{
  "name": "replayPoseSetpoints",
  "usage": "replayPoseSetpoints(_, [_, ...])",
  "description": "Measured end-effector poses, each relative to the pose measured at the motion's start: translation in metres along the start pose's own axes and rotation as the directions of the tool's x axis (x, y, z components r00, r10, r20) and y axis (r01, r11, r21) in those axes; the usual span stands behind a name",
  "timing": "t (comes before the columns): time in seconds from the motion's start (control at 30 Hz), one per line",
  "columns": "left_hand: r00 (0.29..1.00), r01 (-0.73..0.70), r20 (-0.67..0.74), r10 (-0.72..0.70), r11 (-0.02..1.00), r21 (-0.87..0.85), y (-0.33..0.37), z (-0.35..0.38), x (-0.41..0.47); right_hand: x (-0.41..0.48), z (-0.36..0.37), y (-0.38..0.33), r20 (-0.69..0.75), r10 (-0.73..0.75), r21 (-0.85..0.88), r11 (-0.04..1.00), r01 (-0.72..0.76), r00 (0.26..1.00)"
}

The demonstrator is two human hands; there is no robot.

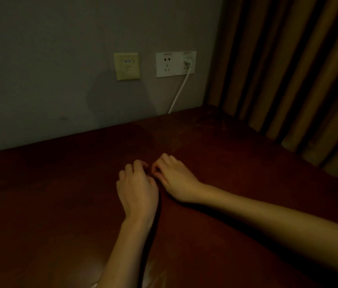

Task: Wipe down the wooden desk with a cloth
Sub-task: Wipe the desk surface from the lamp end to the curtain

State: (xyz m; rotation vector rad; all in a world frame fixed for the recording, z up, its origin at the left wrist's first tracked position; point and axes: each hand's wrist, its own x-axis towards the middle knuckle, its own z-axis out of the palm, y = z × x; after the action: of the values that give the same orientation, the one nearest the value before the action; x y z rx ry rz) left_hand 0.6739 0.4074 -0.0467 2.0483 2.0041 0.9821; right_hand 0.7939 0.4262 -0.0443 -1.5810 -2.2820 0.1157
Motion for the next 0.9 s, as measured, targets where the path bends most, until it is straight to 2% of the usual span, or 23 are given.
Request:
replayPoseSetpoints(0.1, [0.998,0.053,-0.024,-0.052,0.998,0.019,-0.003,0.0,0.003,0.054,0.01,0.009,0.031,0.011,0.012,1.0,-0.011,0.999])
replayPoseSetpoints(0.23, [0.996,0.083,-0.036,-0.083,0.997,-0.005,-0.007,-0.001,0.007,0.098,0.004,0.063,0.004,0.196,0.021,0.98,-0.196,0.981])
replayPoseSetpoints(0.37, [0.998,0.062,-0.009,-0.061,0.998,0.02,-0.009,0.0,0.009,0.081,-0.019,0.13,-0.096,0.403,-0.015,0.914,-0.406,0.91])
replayPoseSetpoints(0.47, [0.999,0.037,0.0,-0.037,0.999,0.035,-0.007,0.002,0.012,0.042,-0.034,0.146,-0.107,0.454,-0.016,0.889,-0.458,0.885])
replayPoseSetpoints(0.57, [1.0,0.005,0.015,-0.006,0.999,0.04,-0.002,0.007,0.019,0.005,-0.039,0.127,-0.095,0.401,-0.02,0.914,-0.405,0.911])
replayPoseSetpoints(0.7, [0.998,-0.036,0.044,0.034,0.998,0.057,0.005,0.015,0.031,-0.015,-0.03,0.078,-0.056,0.237,-0.016,0.971,-0.239,0.97])
replayPoseSetpoints(0.83, [0.998,-0.03,0.05,0.026,0.997,0.068,0.007,0.021,0.042,0.01,-0.012,0.042,-0.008,0.059,-0.004,0.998,-0.059,0.998])
replayPoseSetpoints(0.9, [0.999,-0.019,0.037,0.016,0.997,0.076,0.007,0.024,0.047,0.036,-0.003,0.037,0.0,0.014,0.004,1.0,-0.014,1.0])
